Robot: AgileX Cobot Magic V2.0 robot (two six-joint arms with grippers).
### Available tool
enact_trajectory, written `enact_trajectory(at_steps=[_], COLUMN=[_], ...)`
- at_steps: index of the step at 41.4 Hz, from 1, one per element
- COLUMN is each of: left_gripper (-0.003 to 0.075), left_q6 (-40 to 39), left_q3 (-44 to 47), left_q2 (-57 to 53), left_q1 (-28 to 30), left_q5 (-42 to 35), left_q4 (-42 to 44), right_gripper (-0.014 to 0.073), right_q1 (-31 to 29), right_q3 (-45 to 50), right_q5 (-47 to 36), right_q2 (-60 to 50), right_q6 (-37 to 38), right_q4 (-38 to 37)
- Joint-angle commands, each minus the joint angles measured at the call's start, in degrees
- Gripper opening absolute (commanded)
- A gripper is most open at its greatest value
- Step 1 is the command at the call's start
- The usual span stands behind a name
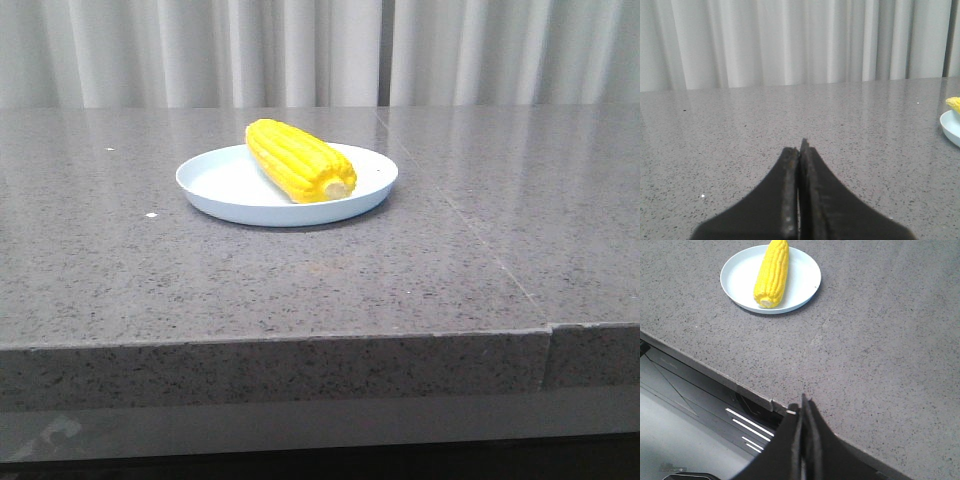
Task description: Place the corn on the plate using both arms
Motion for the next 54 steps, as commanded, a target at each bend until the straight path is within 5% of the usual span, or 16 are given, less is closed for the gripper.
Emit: enact_trajectory(at_steps=[1,35,54], left_gripper=[-0.0020,-0.0020,-0.0020], left_q6=[-0.5,-0.5,-0.5], left_q3=[0.1,0.1,0.1], left_q2=[-1.2,-1.2,-1.2], left_q1=[-0.4,-0.4,-0.4], left_q5=[-5.1,-5.1,-5.1], left_q4=[0.0,0.0,0.0], right_gripper=[-0.0068,-0.0068,-0.0068], right_q1=[-0.1,-1.7,-23.6], right_q3=[-1.1,1.6,38.2], right_q5=[-3.7,-5.4,-45.7], right_q2=[0.3,-1.7,-26.0], right_q6=[-0.6,-0.6,-0.6], right_q4=[-0.3,-1.5,-1.5])
